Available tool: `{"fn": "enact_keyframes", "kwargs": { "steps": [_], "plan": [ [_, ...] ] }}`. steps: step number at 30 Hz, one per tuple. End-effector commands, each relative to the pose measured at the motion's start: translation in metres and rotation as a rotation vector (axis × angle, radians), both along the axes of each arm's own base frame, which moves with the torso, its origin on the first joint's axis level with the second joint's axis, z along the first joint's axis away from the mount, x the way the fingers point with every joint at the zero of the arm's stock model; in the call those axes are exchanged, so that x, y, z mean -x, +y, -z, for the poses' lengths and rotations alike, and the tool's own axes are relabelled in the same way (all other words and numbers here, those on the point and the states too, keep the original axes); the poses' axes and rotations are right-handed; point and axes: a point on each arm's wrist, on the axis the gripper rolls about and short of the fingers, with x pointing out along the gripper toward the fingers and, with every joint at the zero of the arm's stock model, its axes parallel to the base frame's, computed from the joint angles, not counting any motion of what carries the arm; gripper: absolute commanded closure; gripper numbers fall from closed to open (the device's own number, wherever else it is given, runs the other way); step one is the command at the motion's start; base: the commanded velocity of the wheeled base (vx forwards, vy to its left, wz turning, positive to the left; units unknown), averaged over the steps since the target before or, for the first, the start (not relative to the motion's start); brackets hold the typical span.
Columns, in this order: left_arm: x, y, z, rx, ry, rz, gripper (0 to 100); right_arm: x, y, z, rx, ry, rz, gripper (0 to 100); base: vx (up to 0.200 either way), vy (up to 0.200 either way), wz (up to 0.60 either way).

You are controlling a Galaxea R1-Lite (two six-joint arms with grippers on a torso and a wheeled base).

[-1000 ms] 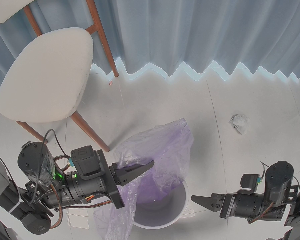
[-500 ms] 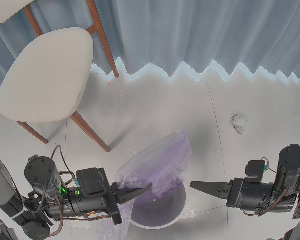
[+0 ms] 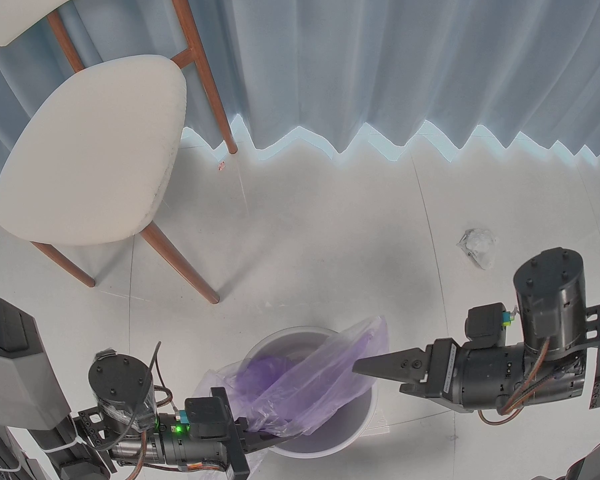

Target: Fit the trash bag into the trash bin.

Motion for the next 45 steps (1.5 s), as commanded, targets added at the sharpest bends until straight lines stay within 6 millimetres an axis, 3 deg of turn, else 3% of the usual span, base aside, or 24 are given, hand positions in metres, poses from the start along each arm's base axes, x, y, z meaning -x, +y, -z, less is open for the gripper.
{"fn": "enact_keyframes", "kwargs": {
  "steps": [1,13,20,30,45],
  "plan": [
    [0.004,-0.003,0.008,-0.03,0.023,0.023,100,-0.015,0.02,0.012,0.049,0.041,-0.006,0,0.0,0.0,0.0],
    [0.003,-0.003,0.005,-0.024,0.008,0.018,100,-0.016,0.037,0.048,0.158,0.127,-0.041,0,0.0,0.0,0.0],
    [0.002,-0.002,0.005,-0.022,0.006,0.01,100,-0.013,0.039,0.054,0.178,0.144,-0.05,0,0.0,0.0,0.0],
    [0.001,-0.001,-0.002,0.003,-0.008,-0.004,100,-0.003,0.026,0.071,0.235,0.175,-0.045,0,0.0,0.0,0.0],
    [0.016,-0.002,-0.008,0.014,-0.024,0.048,100,-0.016,0.039,0.072,0.213,0.12,0.001,0,0.0,0.0,0.0]
  ]
}}
